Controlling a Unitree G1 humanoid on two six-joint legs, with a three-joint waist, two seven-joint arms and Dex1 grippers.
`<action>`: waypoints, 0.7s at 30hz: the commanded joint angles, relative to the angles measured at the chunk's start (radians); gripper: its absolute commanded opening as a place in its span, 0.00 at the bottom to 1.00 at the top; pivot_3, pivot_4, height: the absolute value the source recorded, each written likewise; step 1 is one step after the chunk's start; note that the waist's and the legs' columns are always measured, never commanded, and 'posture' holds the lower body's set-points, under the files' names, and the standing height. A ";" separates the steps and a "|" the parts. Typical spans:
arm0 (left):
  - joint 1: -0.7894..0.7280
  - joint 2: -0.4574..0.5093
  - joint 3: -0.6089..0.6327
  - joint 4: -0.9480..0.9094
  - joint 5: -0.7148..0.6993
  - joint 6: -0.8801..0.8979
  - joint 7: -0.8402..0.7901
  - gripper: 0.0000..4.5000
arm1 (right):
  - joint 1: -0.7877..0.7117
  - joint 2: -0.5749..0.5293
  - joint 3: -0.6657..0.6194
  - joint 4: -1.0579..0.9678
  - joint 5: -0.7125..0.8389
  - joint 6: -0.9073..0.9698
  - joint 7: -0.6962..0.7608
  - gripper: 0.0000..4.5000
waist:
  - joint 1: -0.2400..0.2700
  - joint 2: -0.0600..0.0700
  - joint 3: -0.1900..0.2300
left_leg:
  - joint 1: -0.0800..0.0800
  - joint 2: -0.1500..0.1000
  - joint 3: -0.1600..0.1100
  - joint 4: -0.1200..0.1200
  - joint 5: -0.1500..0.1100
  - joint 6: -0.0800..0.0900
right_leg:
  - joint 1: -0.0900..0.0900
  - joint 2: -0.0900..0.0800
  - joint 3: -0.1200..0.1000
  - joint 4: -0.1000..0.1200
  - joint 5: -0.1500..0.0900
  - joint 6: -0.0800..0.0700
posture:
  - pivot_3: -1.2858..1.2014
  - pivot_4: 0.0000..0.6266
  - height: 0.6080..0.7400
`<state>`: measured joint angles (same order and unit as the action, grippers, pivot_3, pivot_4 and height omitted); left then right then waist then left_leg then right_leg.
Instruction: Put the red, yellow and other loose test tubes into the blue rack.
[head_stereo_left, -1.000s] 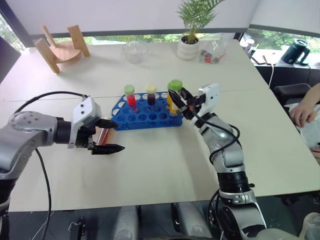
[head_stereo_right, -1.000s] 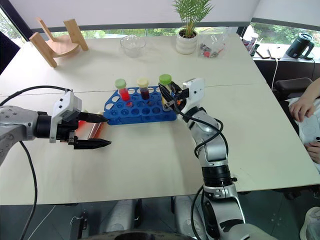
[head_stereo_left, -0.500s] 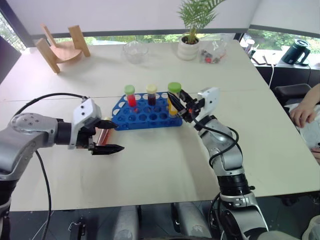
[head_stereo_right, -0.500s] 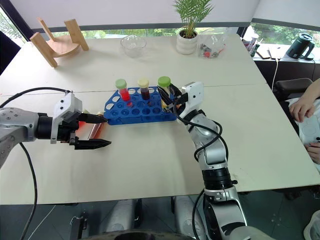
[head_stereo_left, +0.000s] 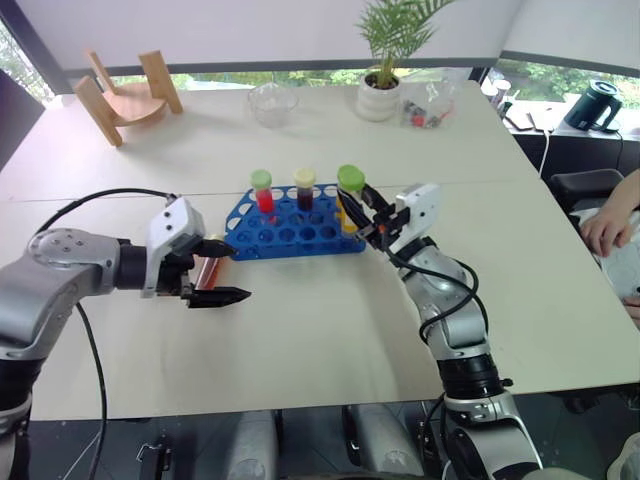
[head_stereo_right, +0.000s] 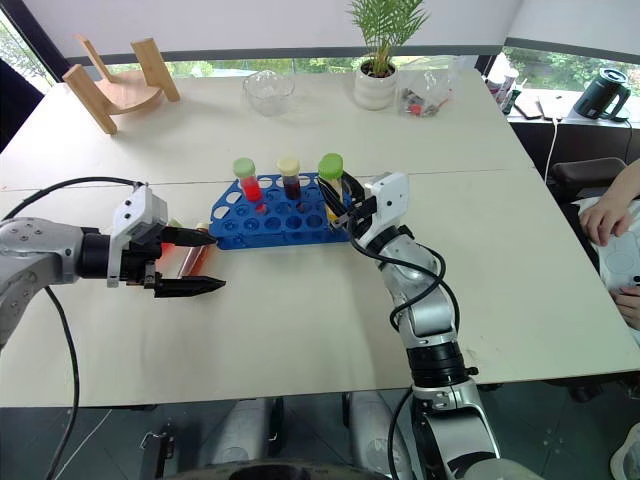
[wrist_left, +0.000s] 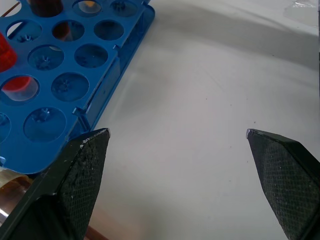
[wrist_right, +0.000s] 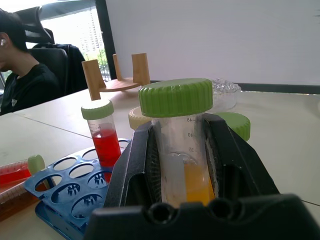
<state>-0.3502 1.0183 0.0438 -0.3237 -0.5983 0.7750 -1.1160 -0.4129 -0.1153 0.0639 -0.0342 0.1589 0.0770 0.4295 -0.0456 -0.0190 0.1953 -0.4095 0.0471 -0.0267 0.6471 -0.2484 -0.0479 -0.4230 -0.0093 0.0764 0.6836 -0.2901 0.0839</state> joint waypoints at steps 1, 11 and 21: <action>-0.017 -0.004 -0.001 -0.007 0.006 -0.013 -0.002 1.00 | -0.006 0.012 0.018 0.048 -0.024 -0.031 -0.018 0.17 | 0.000 0.000 0.000 | 0.000 0.000 0.000 0.000 0.000 0.000 | 0.000 0.000 0.000 0.000 0.000 0.000 | 0.52 0.24 1.00; -0.011 0.002 0.006 -0.010 0.005 -0.011 0.005 1.00 | 0.018 0.018 0.037 0.024 -0.020 -0.032 -0.018 0.17 | -0.001 0.000 0.000 | 0.000 0.000 0.000 0.000 0.000 0.000 | 0.000 0.000 0.000 0.000 0.000 0.000 | 0.52 0.24 1.00; -0.014 -0.011 0.019 0.013 0.020 -0.018 0.042 1.00 | 0.039 -0.029 0.042 -0.075 -0.013 0.022 0.007 0.98 | 0.001 0.000 0.000 | 0.000 0.000 0.000 0.000 0.000 0.000 | 0.000 0.000 0.000 0.000 0.000 0.000 | 0.52 0.24 1.00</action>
<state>-0.3530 1.0091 0.0262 -0.3147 -0.5947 0.7724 -1.0939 -0.3722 -0.1221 0.1072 -0.0226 0.1334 0.0893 0.4169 -0.0450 -0.0188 0.1954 -0.4093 0.0471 -0.0270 0.6469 -0.2484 -0.0479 -0.4231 -0.0092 0.0764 0.6838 -0.2901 0.0839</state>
